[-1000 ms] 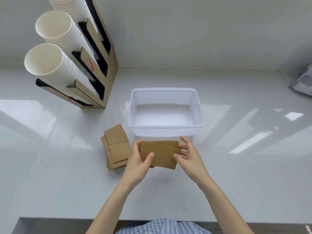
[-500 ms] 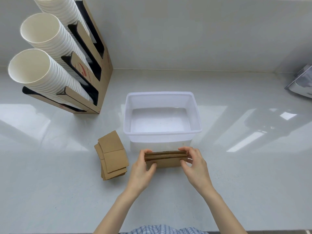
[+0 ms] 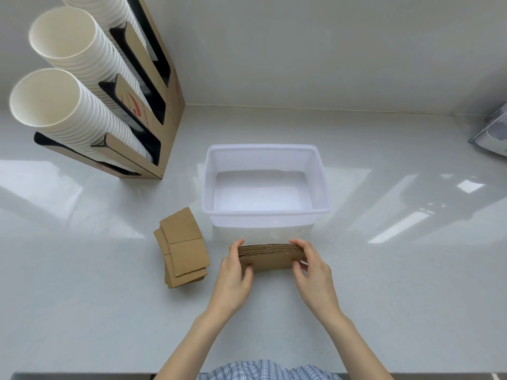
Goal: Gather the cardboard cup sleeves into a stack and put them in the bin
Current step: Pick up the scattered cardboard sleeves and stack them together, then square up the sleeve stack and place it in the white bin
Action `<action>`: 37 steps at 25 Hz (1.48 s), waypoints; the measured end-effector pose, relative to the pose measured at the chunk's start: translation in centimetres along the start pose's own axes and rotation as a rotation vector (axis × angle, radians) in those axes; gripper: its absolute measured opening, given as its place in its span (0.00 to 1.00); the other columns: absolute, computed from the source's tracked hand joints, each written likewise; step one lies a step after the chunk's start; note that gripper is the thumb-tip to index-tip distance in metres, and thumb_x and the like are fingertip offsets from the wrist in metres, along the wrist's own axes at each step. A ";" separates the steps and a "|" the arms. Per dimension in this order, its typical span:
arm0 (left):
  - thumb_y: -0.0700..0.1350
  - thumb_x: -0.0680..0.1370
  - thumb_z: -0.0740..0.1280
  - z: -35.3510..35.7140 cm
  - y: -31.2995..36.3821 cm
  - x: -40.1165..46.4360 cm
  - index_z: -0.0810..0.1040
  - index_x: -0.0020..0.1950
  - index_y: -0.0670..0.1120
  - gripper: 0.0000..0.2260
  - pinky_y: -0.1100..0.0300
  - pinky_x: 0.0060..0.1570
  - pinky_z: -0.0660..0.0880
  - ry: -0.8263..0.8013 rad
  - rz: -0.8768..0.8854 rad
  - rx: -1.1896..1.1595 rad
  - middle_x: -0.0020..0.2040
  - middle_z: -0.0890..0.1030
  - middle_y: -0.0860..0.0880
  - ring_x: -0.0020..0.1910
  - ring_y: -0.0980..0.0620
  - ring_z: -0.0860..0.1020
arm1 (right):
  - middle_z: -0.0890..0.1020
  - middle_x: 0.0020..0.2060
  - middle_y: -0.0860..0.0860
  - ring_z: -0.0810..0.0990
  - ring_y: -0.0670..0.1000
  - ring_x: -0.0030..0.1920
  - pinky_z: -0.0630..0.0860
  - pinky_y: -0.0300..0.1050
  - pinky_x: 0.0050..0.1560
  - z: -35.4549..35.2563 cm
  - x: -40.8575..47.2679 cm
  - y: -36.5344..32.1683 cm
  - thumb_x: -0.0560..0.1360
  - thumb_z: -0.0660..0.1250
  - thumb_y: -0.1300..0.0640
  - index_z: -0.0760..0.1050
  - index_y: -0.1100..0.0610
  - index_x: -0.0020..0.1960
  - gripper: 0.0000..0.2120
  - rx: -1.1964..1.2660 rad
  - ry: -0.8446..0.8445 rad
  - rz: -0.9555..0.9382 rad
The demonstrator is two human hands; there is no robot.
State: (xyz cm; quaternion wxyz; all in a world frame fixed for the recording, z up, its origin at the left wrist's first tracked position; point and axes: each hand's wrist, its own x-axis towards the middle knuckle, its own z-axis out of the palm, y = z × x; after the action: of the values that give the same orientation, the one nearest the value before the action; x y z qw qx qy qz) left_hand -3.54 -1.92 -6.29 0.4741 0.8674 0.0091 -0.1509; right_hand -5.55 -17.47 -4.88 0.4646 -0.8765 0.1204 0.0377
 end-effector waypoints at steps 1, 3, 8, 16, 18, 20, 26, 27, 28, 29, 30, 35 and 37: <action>0.37 0.75 0.58 0.0 0.0 0.0 0.59 0.67 0.45 0.21 0.60 0.46 0.63 0.000 0.003 -0.001 0.50 0.74 0.38 0.54 0.38 0.72 | 0.78 0.53 0.51 0.78 0.52 0.51 0.75 0.47 0.58 0.1 0.0 0.0 0.74 0.58 0.68 0.71 0.54 0.60 0.18 0.005 0.007 0.002; 0.36 0.75 0.56 -0.1 0.1 0.0 0.61 0.65 0.45 0.19 0.60 0.43 0.63 0.006 0.013 -0.011 0.49 0.74 0.37 0.48 0.40 0.71 | 0.79 0.53 0.53 0.78 0.53 0.51 0.75 0.48 0.58 0.1 0.0 0.0 0.74 0.58 0.68 0.71 0.55 0.59 0.17 0.012 0.009 0.001; 0.36 0.76 0.56 -0.5 -0.1 0.1 0.65 0.52 0.47 0.08 0.65 0.34 0.64 0.017 0.050 0.003 0.42 0.73 0.48 0.40 0.49 0.68 | 0.78 0.51 0.53 0.77 0.53 0.50 0.76 0.51 0.57 0.2 -0.1 -0.1 0.74 0.59 0.66 0.68 0.50 0.54 0.14 -0.007 -0.031 0.027; 0.37 0.76 0.57 -1.0 0.5 0.0 0.65 0.50 0.47 0.06 0.62 0.38 0.67 -0.004 0.037 -0.044 0.44 0.77 0.46 0.42 0.46 0.73 | 0.77 0.52 0.52 0.76 0.53 0.49 0.74 0.47 0.55 0.0 0.0 -0.7 0.75 0.60 0.62 0.67 0.51 0.54 0.10 0.021 -0.062 0.049; 0.38 0.76 0.57 -1.5 1.0 -0.3 0.65 0.51 0.50 0.08 0.61 0.40 0.68 -0.003 0.049 -0.054 0.46 0.77 0.46 0.45 0.46 0.74 | 0.78 0.51 0.53 0.76 0.54 0.49 0.74 0.46 0.53 -0.3 0.0 -1.0 0.74 0.60 0.62 0.66 0.49 0.52 0.10 0.062 -0.059 0.058; 0.39 0.76 0.58 -2.1 1.7 -0.5 0.65 0.52 0.53 0.10 0.66 0.41 0.69 0.014 0.078 -0.063 0.47 0.78 0.49 0.47 0.50 0.75 | 0.78 0.51 0.53 0.76 0.53 0.49 0.73 0.42 0.49 -0.6 0.2 -1.6 0.74 0.60 0.61 0.65 0.48 0.52 0.11 0.090 -0.058 0.058; 0.41 0.76 0.61 -5.7 3.3 -0.1 0.68 0.47 0.56 0.09 0.74 0.40 0.70 0.156 0.049 -0.272 0.44 0.76 0.59 0.46 0.61 0.75 | 0.79 0.45 0.47 0.78 0.50 0.44 0.72 0.29 0.37 -1.0 0.8 -4.2 0.74 0.62 0.59 0.69 0.51 0.53 0.09 0.187 -0.142 0.038; 0.41 0.76 0.61 -6.3 3.3 -0.1 0.68 0.45 0.57 0.10 0.72 0.41 0.71 0.179 0.039 -0.313 0.45 0.76 0.58 0.46 0.59 0.75 | 0.79 0.44 0.45 0.78 0.49 0.42 0.72 0.28 0.36 -0.8 0.9 -4.7 0.74 0.63 0.58 0.70 0.52 0.53 0.08 0.207 -0.176 0.028; 0.41 0.76 0.61 -6.9 3.2 -0.1 0.69 0.45 0.58 0.10 0.71 0.40 0.72 0.202 0.028 -0.357 0.45 0.76 0.57 0.45 0.58 0.75 | 0.79 0.42 0.44 0.78 0.48 0.39 0.71 0.28 0.35 -0.5 1.0 -5.3 0.74 0.63 0.58 0.70 0.52 0.52 0.08 0.216 -0.211 0.019; 0.41 0.76 0.61 -7.4 3.2 -0.2 0.69 0.45 0.57 0.09 0.72 0.38 0.73 0.227 0.014 -0.401 0.45 0.76 0.56 0.43 0.58 0.75 | 0.78 0.40 0.44 0.77 0.48 0.38 0.71 0.28 0.35 -0.1 1.2 -5.9 0.73 0.64 0.57 0.70 0.52 0.51 0.08 0.219 -0.243 0.011; 0.42 0.77 0.60 -8.0 3.1 -0.2 0.70 0.46 0.56 0.08 0.72 0.37 0.74 0.251 -0.001 -0.439 0.46 0.76 0.56 0.42 0.58 0.75 | 0.78 0.40 0.44 0.76 0.47 0.37 0.71 0.28 0.34 0.3 1.3 -6.5 0.73 0.64 0.56 0.70 0.52 0.51 0.07 0.221 -0.275 0.006; 0.43 0.77 0.60 -11.1 2.0 0.3 0.71 0.51 0.53 0.06 0.59 0.42 0.76 0.305 -0.050 -0.434 0.46 0.78 0.51 0.42 0.52 0.76 | 0.79 0.46 0.47 0.76 0.46 0.40 0.72 0.33 0.41 2.3 2.2 -9.1 0.74 0.63 0.51 0.70 0.48 0.55 0.10 0.206 -0.443 -0.038; 0.43 0.77 0.60 -12.1 1.3 0.7 0.72 0.52 0.53 0.07 0.54 0.45 0.76 0.300 -0.063 -0.417 0.46 0.77 0.53 0.44 0.50 0.76 | 0.77 0.42 0.46 0.75 0.45 0.40 0.74 0.35 0.44 3.5 2.6 -9.9 0.75 0.62 0.52 0.70 0.49 0.53 0.08 0.198 -0.455 -0.043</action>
State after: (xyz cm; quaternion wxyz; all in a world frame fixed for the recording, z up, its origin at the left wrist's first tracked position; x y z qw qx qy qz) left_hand 0.42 7.25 0.74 0.6311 0.7629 0.1372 -0.0301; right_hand -0.41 -9.67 0.65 0.5642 -0.7979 -0.0028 0.2122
